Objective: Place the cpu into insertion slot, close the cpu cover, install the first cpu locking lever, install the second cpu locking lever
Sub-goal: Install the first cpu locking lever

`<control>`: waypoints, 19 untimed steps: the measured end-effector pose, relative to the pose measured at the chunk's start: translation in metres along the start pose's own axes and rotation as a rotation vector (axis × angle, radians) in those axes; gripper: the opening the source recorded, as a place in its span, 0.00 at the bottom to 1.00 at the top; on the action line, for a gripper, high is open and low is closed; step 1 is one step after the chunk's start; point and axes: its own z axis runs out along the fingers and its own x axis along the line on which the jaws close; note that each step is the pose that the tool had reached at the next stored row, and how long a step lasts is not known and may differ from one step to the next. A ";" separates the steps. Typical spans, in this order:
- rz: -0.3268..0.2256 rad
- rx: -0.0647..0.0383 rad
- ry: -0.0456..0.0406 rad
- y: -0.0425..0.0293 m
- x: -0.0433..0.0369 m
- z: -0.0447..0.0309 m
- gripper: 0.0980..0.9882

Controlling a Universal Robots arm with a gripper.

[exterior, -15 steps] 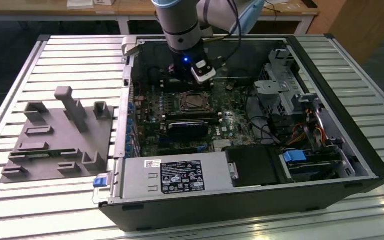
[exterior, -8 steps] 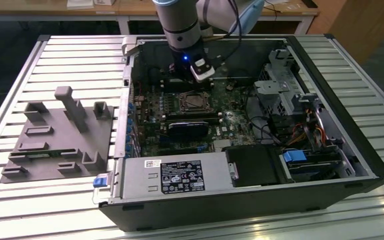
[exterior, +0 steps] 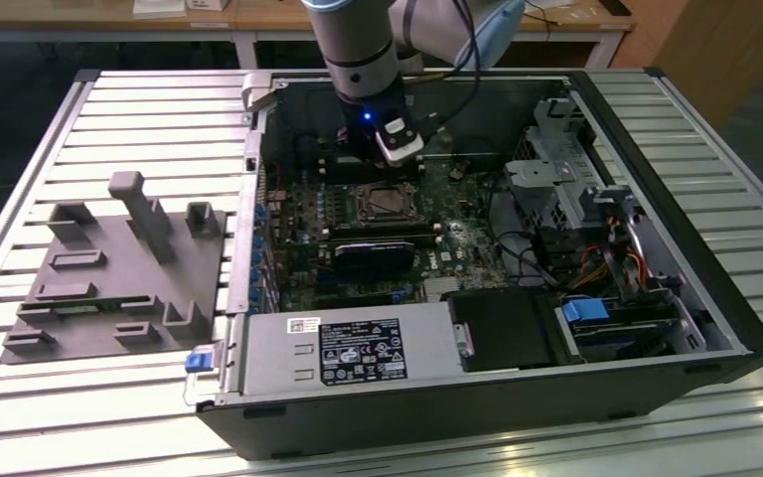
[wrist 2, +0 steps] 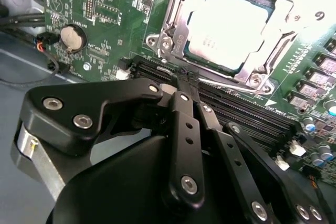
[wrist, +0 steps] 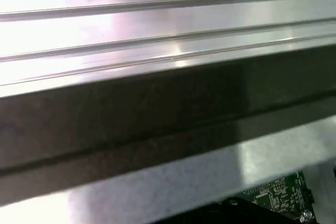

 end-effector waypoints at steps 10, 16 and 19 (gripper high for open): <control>0.065 0.019 -0.0125 -0.0010 0.0014 0.0058 0.00; 0.094 0.030 -0.0190 -0.0014 0.0020 0.0086 0.00; 0.095 0.031 -0.0194 -0.0012 0.0021 0.0087 0.00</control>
